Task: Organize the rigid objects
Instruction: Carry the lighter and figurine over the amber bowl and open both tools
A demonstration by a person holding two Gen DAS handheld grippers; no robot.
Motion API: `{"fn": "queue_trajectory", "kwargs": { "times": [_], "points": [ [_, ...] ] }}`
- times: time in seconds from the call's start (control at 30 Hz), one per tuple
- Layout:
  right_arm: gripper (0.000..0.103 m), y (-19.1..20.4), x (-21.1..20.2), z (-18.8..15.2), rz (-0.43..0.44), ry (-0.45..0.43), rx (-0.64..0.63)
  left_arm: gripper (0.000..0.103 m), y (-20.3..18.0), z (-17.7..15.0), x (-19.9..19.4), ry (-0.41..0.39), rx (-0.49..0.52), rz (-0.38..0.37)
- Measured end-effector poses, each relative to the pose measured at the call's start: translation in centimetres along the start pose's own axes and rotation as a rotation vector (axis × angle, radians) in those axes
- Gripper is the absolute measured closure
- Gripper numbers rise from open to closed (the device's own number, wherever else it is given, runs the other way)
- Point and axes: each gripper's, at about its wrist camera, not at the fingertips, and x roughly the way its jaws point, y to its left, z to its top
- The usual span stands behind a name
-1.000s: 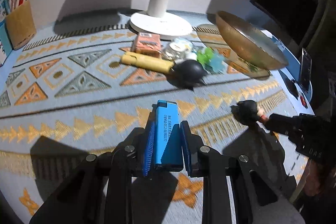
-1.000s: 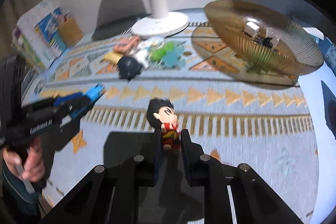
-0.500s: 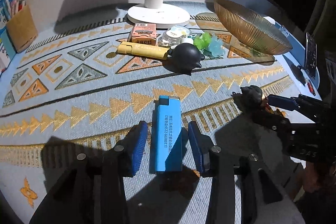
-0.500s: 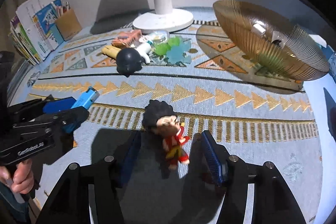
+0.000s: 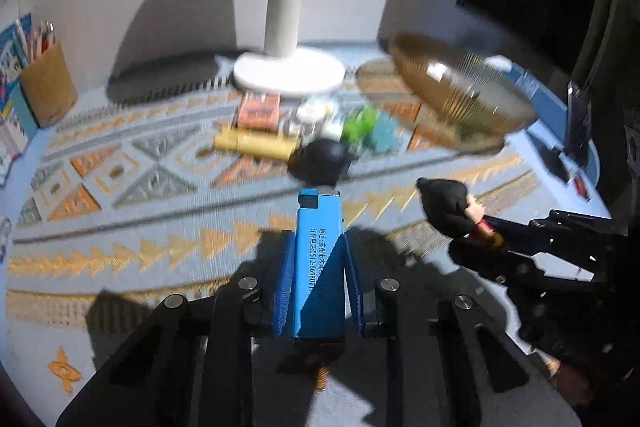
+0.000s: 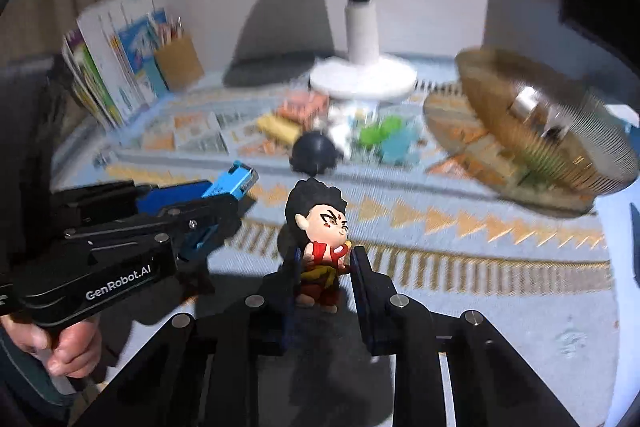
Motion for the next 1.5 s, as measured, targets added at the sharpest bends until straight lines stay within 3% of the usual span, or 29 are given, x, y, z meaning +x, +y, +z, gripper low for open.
{"fn": "queue_trajectory", "kwargs": {
  "times": [0.13,0.33,0.53,0.73,1.03,1.43,1.5],
  "points": [
    [0.079,-1.9,-4.6,2.0,-0.038,-0.110,0.035,0.082,-1.8,2.4,-3.1,-0.091,0.033,-0.021],
    [0.079,-7.1,-13.2,5.8,-0.244,-0.284,0.061,0.082,-5.6,7.9,-7.4,-0.243,0.100,-0.075],
    [0.079,-13.3,-17.1,9.3,-0.409,-0.329,0.148,0.082,-10.2,14.5,-6.9,-0.291,0.165,-0.183],
    [0.079,-19.5,-13.9,10.5,-0.358,-0.219,0.284,0.082,-14.3,18.2,0.3,-0.171,0.177,-0.249],
    [0.079,-23.1,-7.2,9.2,-0.293,-0.076,0.341,0.082,-14.8,17.0,10.5,0.019,0.130,-0.225],
    [0.079,-25.2,-2.2,8.2,-0.339,0.052,0.382,0.082,-15.9,16.2,15.6,0.123,0.125,-0.215],
    [0.078,-25.7,-2.1,8.0,-0.340,0.060,0.408,0.070,-15.7,16.3,15.8,0.138,0.116,-0.224]
  ]
}}
